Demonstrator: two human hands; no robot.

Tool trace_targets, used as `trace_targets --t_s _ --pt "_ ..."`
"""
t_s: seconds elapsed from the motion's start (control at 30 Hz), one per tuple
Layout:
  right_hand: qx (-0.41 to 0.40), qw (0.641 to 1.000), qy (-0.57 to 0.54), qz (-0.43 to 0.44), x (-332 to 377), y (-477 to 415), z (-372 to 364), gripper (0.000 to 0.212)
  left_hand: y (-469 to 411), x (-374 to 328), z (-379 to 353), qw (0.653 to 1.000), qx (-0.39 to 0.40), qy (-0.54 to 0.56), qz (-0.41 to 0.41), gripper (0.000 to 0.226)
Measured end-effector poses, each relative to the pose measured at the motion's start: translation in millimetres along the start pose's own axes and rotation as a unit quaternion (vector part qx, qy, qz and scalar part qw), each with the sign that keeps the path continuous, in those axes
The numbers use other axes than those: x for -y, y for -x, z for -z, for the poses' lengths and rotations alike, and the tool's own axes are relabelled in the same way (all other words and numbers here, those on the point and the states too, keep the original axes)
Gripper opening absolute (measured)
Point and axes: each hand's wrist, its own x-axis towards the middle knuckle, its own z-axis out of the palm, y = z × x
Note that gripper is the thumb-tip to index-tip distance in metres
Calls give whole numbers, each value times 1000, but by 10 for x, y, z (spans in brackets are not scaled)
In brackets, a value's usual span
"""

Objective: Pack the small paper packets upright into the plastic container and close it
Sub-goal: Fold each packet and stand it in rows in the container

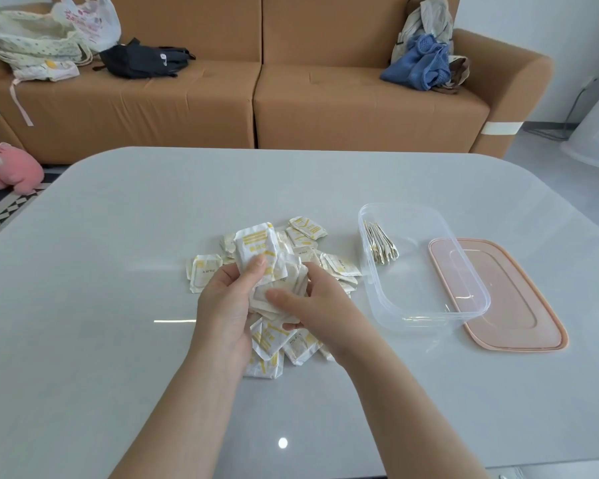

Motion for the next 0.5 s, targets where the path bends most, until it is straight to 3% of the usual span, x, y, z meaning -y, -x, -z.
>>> trace_targets --t_s 0.23,0.4,0.5 --pt "3 1000 22 -14 48 22 129 29 -177 -119 145 999 -36 3 -10 7" --pt "8 998 -58 2 81 22 264 26 -246 -122 281 994 -78 -39 -62 4" --pt "43 993 -107 0 107 23 283 31 -230 -58 227 990 -53 -112 -71 10"
